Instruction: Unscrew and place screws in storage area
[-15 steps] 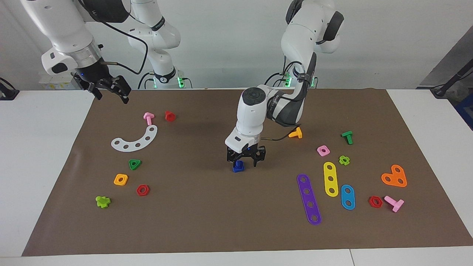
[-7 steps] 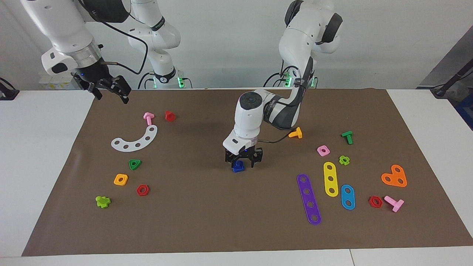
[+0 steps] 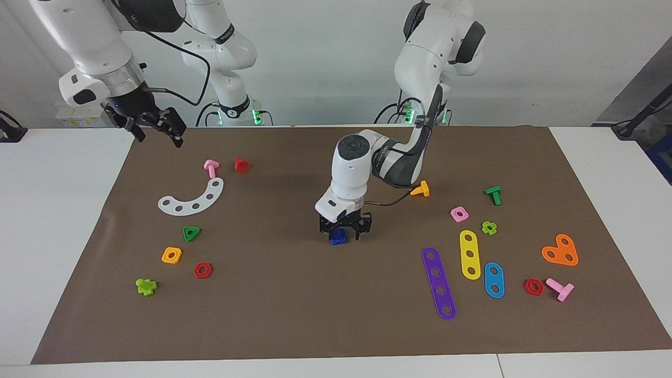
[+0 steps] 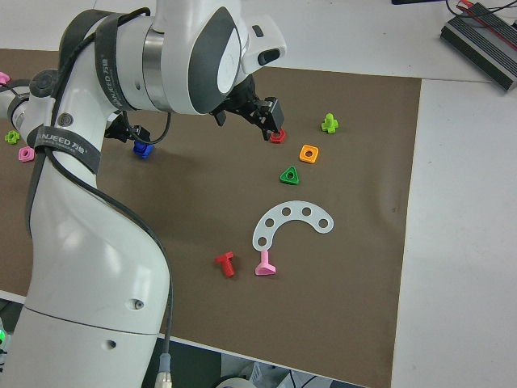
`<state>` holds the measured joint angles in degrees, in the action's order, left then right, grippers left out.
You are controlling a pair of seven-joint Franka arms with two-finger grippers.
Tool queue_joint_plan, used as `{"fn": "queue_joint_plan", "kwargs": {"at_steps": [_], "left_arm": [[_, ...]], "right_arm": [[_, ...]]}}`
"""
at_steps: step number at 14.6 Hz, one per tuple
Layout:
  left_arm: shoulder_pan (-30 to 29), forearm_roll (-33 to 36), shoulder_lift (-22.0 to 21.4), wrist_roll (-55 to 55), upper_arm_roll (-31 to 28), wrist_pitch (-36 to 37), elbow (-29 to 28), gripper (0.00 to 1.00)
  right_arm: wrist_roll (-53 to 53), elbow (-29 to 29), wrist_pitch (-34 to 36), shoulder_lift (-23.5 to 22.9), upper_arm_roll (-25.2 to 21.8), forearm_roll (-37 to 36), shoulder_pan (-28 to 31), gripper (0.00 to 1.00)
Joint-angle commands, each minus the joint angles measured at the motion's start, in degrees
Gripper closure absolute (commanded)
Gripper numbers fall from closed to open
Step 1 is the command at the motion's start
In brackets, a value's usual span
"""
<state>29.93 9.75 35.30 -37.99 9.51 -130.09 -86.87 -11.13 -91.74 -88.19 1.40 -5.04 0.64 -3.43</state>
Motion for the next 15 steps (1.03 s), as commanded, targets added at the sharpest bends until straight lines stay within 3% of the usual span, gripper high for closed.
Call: {"fn": "queue_joint_plan", "kwargs": {"at_steps": [1,5,15], "left_arm": [[1.01,1.68,0.03,-0.07,-0.55,-1.05,-0.41,0.20],[1.53,1.68,0.03,0.46,-0.55,-0.96,-0.94,0.28],[1.62,1.59,0.03,3.89,-0.46,-1.13,-1.90,0.31]], "right_arm": [[1.55,-1.68,-0.23,1.50,-0.06,0.15,0.09,0.00],[1.55,-1.68,-0.23,1.50,-0.06,0.15,0.09,0.00],[1.55,-1.68,-0.23,1.50,-0.06,0.15,0.09,0.00]]}}
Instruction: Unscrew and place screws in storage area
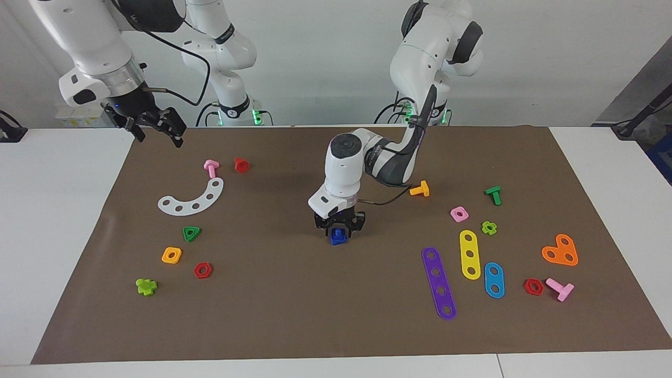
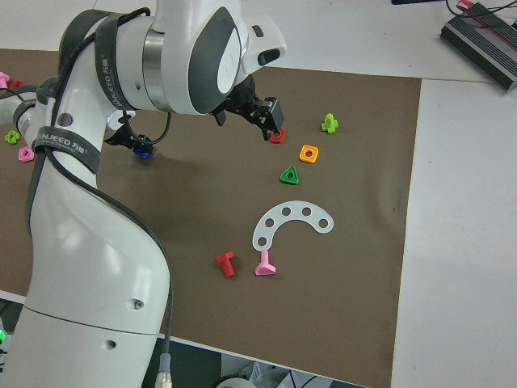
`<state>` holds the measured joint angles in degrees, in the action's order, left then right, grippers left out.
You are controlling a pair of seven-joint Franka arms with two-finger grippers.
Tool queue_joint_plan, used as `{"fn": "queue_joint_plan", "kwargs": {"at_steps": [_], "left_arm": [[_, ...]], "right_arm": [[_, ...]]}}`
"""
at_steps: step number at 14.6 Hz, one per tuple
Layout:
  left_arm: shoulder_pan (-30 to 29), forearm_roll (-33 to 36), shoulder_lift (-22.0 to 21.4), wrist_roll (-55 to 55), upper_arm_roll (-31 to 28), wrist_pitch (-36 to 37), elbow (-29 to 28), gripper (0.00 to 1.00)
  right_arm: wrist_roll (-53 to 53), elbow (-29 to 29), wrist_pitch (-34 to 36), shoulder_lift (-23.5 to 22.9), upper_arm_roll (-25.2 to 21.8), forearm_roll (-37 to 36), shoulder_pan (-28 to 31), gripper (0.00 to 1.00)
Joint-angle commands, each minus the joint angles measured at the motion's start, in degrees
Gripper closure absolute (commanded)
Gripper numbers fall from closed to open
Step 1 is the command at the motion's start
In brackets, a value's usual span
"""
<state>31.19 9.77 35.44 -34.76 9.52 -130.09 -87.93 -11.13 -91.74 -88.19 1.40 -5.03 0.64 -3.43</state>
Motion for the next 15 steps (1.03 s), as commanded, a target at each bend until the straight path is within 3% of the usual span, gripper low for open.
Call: {"fn": "queue_joint_plan", "kwargs": {"at_steps": [1,8,12,15], "left_arm": [[0.37,1.56,-0.11,0.74,-0.46,-1.13,-0.75,0.31],[0.28,1.65,-0.20,0.83,-0.46,-1.13,-0.14,0.39],[0.28,1.65,-0.11,1.36,-0.46,-1.04,-0.14,0.47],[0.28,1.56,-0.11,1.45,-0.38,-0.87,-0.05,0.59]], "right_arm": [[1.55,-1.68,-0.23,1.50,-0.06,0.15,0.09,0.00],[1.55,-1.68,-0.23,1.50,-0.06,0.15,0.09,0.00],[1.55,-1.68,-0.31,1.50,-0.06,0.15,0.09,0.00],[1.55,-1.68,-0.23,1.50,-0.06,0.15,0.09,0.00]]}}
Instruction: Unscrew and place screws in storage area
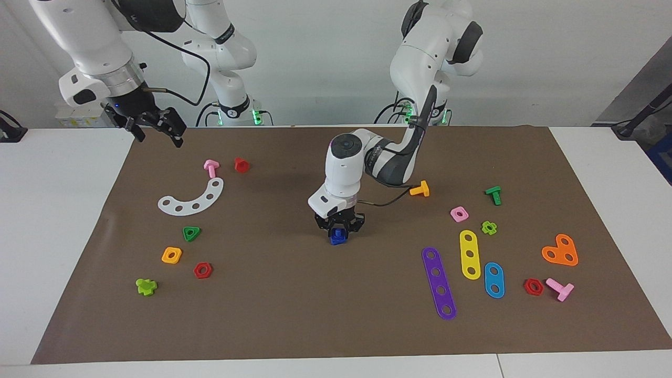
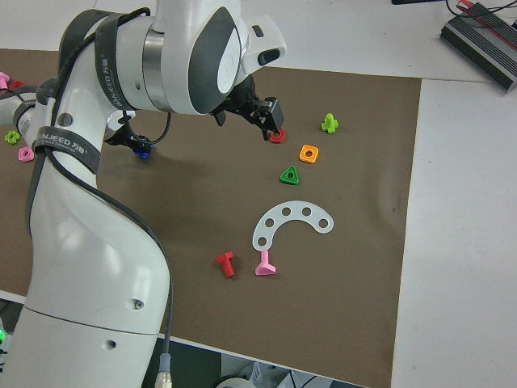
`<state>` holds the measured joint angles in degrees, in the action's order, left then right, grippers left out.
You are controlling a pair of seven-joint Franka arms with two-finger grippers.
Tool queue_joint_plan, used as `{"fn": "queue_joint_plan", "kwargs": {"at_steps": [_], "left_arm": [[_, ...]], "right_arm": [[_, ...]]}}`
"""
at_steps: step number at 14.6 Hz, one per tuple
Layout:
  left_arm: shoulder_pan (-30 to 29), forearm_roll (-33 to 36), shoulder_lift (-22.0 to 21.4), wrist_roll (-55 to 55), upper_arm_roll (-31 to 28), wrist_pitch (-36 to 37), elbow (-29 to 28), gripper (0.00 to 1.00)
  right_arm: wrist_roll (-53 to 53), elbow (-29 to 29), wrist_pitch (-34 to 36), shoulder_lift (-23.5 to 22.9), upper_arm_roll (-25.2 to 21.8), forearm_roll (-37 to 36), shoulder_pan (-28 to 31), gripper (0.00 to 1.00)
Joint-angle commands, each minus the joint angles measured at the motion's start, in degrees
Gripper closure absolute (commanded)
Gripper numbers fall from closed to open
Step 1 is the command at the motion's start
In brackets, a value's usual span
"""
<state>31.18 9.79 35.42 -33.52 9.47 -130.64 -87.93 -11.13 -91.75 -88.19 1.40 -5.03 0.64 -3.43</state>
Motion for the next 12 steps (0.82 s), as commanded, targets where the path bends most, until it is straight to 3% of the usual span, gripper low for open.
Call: {"fn": "queue_joint_plan", "kwargs": {"at_steps": [1,6,12], "left_arm": [[0.20,1.55,-0.17,0.21,-0.33,-0.32,-0.05,0.61],[-0.07,0.85,-0.09,0.21,-0.33,1.00,1.00,0.64],[-0.07,-2.05,0.88,0.12,-0.16,10.13,8.55,0.64]], "right_arm": [[1.55,-1.68,-0.23,1.50,-0.06,0.15,0.09,0.00],[1.55,-1.68,-0.23,1.50,-0.06,0.15,0.09,0.00],[1.55,-1.68,-0.23,1.50,-0.06,0.15,0.09,0.00]]}}
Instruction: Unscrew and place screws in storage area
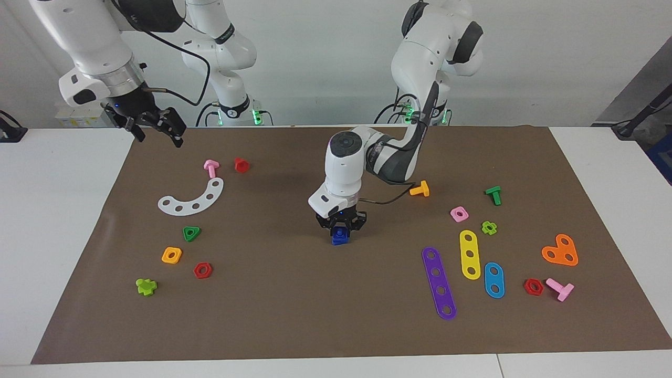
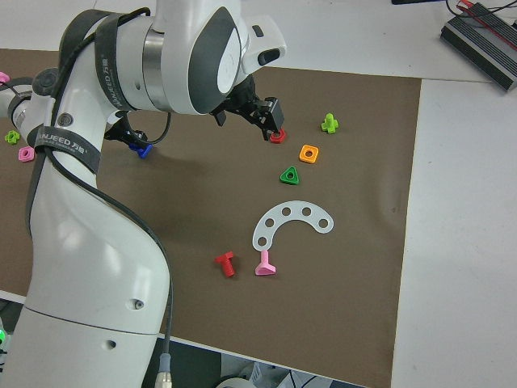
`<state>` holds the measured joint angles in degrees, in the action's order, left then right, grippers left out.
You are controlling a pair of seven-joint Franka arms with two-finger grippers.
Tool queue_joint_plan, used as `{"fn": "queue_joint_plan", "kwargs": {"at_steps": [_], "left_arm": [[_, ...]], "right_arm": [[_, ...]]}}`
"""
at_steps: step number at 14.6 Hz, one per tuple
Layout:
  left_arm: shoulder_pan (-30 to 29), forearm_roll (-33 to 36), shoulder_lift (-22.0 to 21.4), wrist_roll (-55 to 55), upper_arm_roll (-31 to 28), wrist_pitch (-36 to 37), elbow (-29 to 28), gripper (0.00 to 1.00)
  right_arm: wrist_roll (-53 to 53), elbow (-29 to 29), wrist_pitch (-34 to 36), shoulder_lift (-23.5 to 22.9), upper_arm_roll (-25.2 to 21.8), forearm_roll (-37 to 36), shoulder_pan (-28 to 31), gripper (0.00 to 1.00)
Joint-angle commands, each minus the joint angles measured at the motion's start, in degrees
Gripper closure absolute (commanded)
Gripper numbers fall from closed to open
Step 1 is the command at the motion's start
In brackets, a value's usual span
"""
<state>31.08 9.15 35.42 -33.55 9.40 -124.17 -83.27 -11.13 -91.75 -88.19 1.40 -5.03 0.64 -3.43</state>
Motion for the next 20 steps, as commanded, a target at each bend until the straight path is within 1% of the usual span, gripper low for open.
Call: {"fn": "queue_joint_plan", "kwargs": {"at_steps": [1,3,5,7,9,10,12,15,18,20], "left_arm": [[-0.14,-1.94,0.70,0.24,0.09,5.07,5.04,0.64],[-0.41,-3.78,0.52,0.24,0.09,7.88,7.50,0.64],[-1.20,-4.75,0.35,0.24,-0.09,9.38,8.56,0.64],[-3.65,-6.77,-0.18,0.15,-0.52,11.22,8.39,0.64],[-7.42,-7.30,-2.45,1.55,-0.26,12.55,7.00,0.65],[-9.18,-7.65,-3.42,4.00,-0.26,13.07,5.85,0.65],[-12.78,-7.74,-6.49,9.44,-0.35,13.52,1.65,0.65],[-19.11,-7.74,-11.59,22.35,-0.44,13.08,-7.57,0.65],[-23.51,-7.66,-14.41,30.72,-0.53,11.59,-14.79,0.65],[-25.01,-7.66,-15.99,32.49,-0.53,9.23,-19.53,0.65]], "right_arm": [[1.55,-1.68,-0.23,1.50,-0.06,0.15,0.09,0.00],[1.55,-1.68,-0.23,1.50,-0.06,0.15,0.09,0.00],[1.54,-1.68,-0.23,1.50,-0.06,0.15,0.09,0.00],[1.55,-1.68,-0.23,1.50,-0.06,0.15,0.09,0.00],[1.55,-1.68,-0.23,1.50,-0.06,0.15,0.09,0.00],[1.55,-1.68,-0.23,1.50,-0.06,0.15,0.09,0.00],[1.55,-1.68,-0.23,1.50,-0.06,0.15,0.09,0.00],[1.55,-1.68,-0.23,1.50,-0.06,0.15,0.09,0.00],[1.55,-1.68,-0.23,1.50,-0.06,0.15,0.09,0.00],[1.55,-1.68,-0.23,1.50,-0.06,0.15,0.09,0.00]]}}
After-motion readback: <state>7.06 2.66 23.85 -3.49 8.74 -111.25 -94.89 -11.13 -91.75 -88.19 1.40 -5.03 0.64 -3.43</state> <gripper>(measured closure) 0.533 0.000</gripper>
